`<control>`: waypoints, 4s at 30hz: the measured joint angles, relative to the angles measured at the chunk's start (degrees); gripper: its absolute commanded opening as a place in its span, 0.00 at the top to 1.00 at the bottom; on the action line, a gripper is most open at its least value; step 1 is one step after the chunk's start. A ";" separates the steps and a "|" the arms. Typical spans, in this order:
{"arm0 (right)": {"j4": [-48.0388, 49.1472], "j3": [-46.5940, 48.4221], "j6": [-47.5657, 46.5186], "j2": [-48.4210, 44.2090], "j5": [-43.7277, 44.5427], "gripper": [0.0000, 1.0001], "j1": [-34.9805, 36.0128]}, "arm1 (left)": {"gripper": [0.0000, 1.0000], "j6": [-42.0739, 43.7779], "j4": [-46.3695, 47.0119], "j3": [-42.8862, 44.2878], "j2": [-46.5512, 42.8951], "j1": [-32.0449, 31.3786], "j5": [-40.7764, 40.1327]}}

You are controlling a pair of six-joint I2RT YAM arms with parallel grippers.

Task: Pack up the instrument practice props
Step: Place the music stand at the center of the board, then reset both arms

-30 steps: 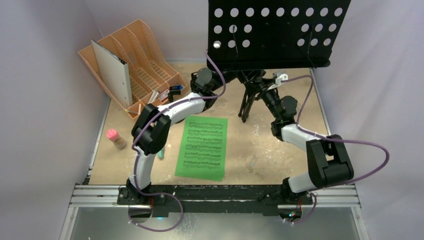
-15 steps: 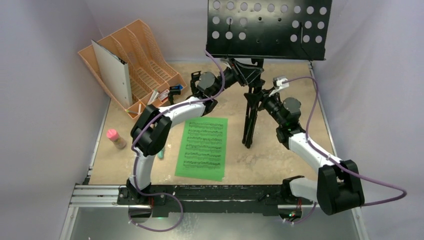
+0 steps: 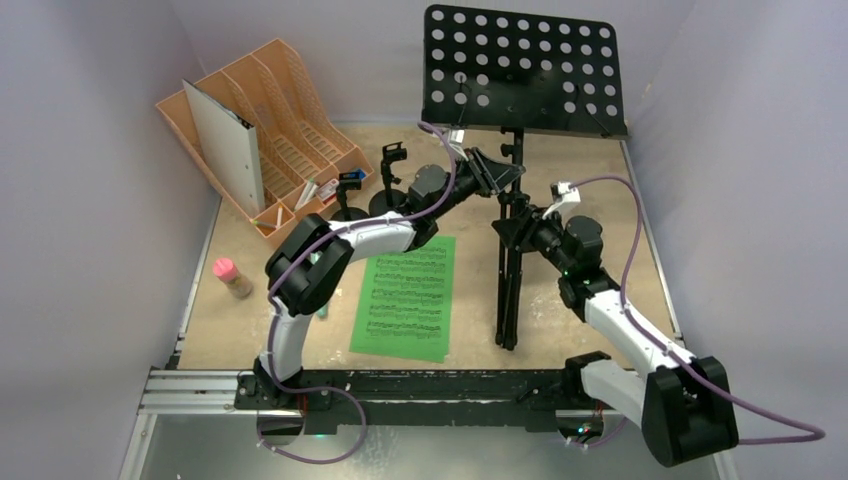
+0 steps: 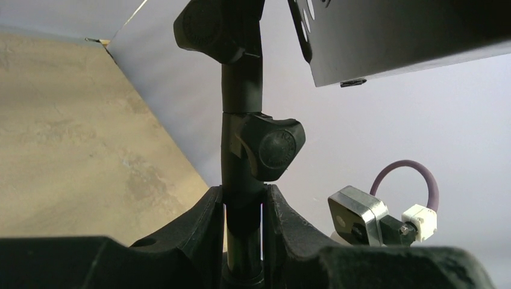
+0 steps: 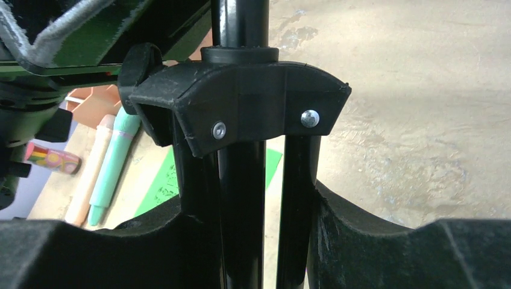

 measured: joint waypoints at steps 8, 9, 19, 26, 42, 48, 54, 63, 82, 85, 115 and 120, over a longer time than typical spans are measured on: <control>-0.44 -5.60 4.00 -4.50 0.00 0.99 0.24 | 1.00 -5.20 2.80 -5.27 0.37 -1.57 -2.86; -0.37 -6.36 4.52 -4.66 0.07 1.00 0.28 | 1.00 -6.19 3.08 -5.73 0.94 -1.60 -2.91; -0.83 -14.80 11.85 -4.87 3.43 1.00 0.33 | 1.00 -15.85 4.17 -6.34 10.38 -2.84 -1.92; -0.50 -16.28 14.45 -0.59 4.94 1.00 0.39 | 1.00 -19.08 3.34 -4.68 15.30 -3.28 -1.33; 5.31 -13.68 16.96 12.22 10.60 1.00 0.42 | 0.61 -26.67 1.64 2.97 24.06 -2.29 -0.59; 6.08 -11.06 17.16 15.65 14.25 1.00 -0.33 | 0.54 -28.83 2.01 2.97 24.11 -1.70 -0.42; 6.12 -9.94 17.09 16.92 16.28 0.95 -0.81 | 0.53 -31.36 2.21 -1.03 22.29 -1.42 -1.14; 6.10 -9.09 15.76 17.92 16.79 0.57 -0.83 | 0.52 -28.17 1.97 -12.07 10.03 -1.16 -1.86; 0.66 -8.63 10.16 0.59 23.30 0.03 -1.25 | 0.36 9.57 -24.96 -24.04 -36.59 2.49 -14.40; -3.96 -8.20 9.40 -5.07 24.61 0.01 -1.22 | 0.30 13.79 -31.67 -27.36 -44.39 3.23 -19.63; -30.53 17.05 -9.75 -46.45 42.36 0.01 -1.22 | 0.05 46.82 -64.87 -37.86 -104.63 3.21 -58.18; -26.23 13.33 -10.78 -49.13 42.62 0.01 -1.22 | 0.04 48.59 -63.01 -40.11 -110.14 3.21 -57.83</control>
